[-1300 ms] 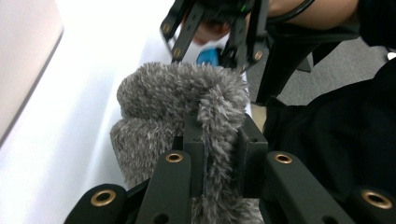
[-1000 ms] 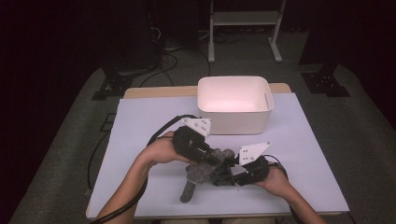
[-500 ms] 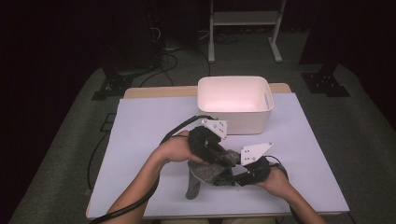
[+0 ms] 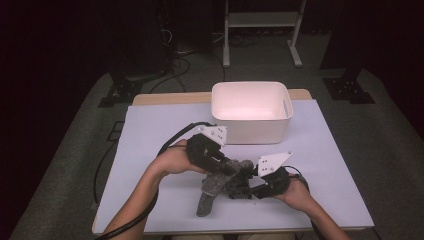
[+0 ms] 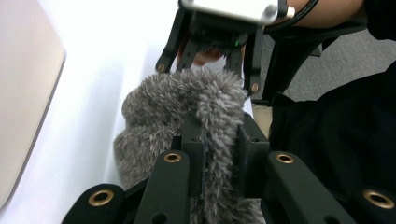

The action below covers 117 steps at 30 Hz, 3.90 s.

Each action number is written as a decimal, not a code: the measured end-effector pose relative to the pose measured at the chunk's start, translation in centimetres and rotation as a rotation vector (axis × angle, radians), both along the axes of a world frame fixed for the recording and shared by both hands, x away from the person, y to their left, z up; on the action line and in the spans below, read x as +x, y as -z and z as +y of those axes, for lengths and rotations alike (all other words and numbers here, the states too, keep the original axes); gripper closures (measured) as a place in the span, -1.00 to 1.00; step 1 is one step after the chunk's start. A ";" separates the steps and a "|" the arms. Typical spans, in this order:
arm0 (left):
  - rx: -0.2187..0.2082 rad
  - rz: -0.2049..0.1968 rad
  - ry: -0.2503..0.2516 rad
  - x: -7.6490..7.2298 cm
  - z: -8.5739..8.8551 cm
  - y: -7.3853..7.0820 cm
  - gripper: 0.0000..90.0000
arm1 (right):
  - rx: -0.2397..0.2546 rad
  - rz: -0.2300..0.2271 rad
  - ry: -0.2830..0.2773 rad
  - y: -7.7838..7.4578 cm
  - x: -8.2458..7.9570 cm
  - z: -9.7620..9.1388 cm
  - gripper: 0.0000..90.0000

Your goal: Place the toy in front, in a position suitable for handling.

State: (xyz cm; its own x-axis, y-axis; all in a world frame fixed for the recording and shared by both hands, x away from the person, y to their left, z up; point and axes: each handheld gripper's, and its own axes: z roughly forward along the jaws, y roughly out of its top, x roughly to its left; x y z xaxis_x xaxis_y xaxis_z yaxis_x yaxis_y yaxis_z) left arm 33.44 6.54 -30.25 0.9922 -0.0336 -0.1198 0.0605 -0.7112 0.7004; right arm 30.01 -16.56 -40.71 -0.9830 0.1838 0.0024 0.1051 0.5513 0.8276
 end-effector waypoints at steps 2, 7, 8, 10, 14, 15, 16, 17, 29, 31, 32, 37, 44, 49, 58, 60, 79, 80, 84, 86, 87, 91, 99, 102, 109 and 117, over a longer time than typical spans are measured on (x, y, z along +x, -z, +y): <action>0.012 0.004 -0.013 0.0 0.5 0.3 0.71 | 0.003 0.006 0.004 0.0 0.1 -0.3 0.24; -0.006 0.036 -0.023 0.0 1.0 1.7 0.71 | 0.010 0.031 0.015 0.0 0.3 -0.9 0.23; -0.015 0.041 -0.022 0.0 1.1 1.8 0.71 | 0.008 0.030 0.015 0.0 0.3 -0.9 0.23; -0.033 0.046 -0.022 0.1 1.2 2.0 0.71 | 0.004 0.026 0.015 0.0 0.3 -0.9 0.23; -0.061 0.057 -0.027 0.1 1.5 2.4 0.71 | -0.010 0.028 0.019 -0.2 0.2 -0.8 0.23; -0.063 0.060 -0.029 0.1 1.5 2.4 0.71 | -0.015 0.028 0.019 -0.3 0.2 -0.8 0.23; -0.065 0.059 -0.031 0.1 1.5 2.4 0.71 | -0.021 0.032 0.020 -0.3 0.3 -0.7 0.23; -0.071 0.060 -0.031 0.1 1.6 2.4 0.71 | -0.024 0.034 0.021 -0.4 0.3 -0.7 0.23; -0.077 0.067 -0.061 0.3 2.9 1.7 0.74 | -0.006 -0.026 -0.034 -3.2 0.9 1.9 0.41; -0.069 0.062 -0.069 0.2 3.2 1.6 0.75 | -0.023 -0.038 -0.048 -3.3 0.9 2.6 0.41; -0.069 0.066 -0.076 0.2 3.4 1.7 0.74 | -0.027 -0.041 -0.055 -3.4 1.0 3.1 0.42; -0.085 0.074 -0.098 0.1 4.4 2.4 0.74 | -0.029 -0.034 -0.064 -3.3 1.0 3.2 0.41; -0.100 0.103 -0.074 0.1 3.4 3.5 0.73 | -0.106 0.013 -0.047 -3.5 1.0 2.1 0.34; -0.093 0.106 -0.064 0.2 2.4 3.9 0.73 | -0.119 0.024 -0.026 -3.6 0.8 1.2 0.33; -0.080 0.125 -0.048 0.2 1.5 5.1 0.72 | -0.178 -0.002 -0.007 -4.0 0.5 0.9 0.29; -0.076 0.129 -0.042 0.1 1.4 5.4 0.72 | -0.188 -0.008 0.018 -4.1 0.5 0.9 0.16; -0.113 0.133 -0.050 0.1 2.2 5.6 0.73 | -0.221 0.051 -0.026 -2.0 1.0 2.4 0.23; -0.110 0.124 -0.058 0.1 2.6 5.3 0.73 | -0.207 0.057 -0.035 -2.0 1.2 2.8 0.23; -0.097 0.104 -0.104 0.0 4.7 4.2 0.72 | -0.128 0.054 -0.056 -1.9 2.1 4.7 0.23; -0.087 0.101 -0.113 0.0 5.3 4.2 0.72 | -0.114 0.056 -0.065 -1.6 2.4 5.5 0.23; -0.071 0.104 -0.119 0.0 5.2 4.4 0.72 | -0.121 0.051 -0.070 -1.3 2.5 6.0 0.22; -0.048 0.107 -0.116 -0.1 4.4 5.4 0.72 | -0.143 0.053 -0.057 -0.9 2.3 5.8 0.21; 0.064 0.072 -0.080 -0.1 0.8 6.8 0.71 | -0.161 0.035 -0.024 -0.2 1.3 2.3 0.22; 0.077 0.082 -0.054 0.0 -0.5 7.1 0.71 | -0.160 0.052 -0.005 0.7 1.0 0.8 0.23; 0.117 0.079 -0.033 0.3 -2.1 7.1 0.70 | -0.146 0.096 0.026 2.6 0.7 -1.4 0.21; 0.106 0.086 -0.074 0.7 -0.3 6.8 0.70 | -0.152 0.113 0.034 3.7 0.4 -2.4 0.25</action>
State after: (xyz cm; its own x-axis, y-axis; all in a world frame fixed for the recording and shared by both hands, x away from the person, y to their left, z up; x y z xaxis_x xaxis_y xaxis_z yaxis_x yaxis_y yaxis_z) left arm 34.15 6.27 -37.01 0.9775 0.0562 -0.2035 0.1717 -0.7723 0.6116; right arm 30.41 -18.99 -44.42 -0.9712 0.2234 0.0822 0.2133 0.6635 0.7171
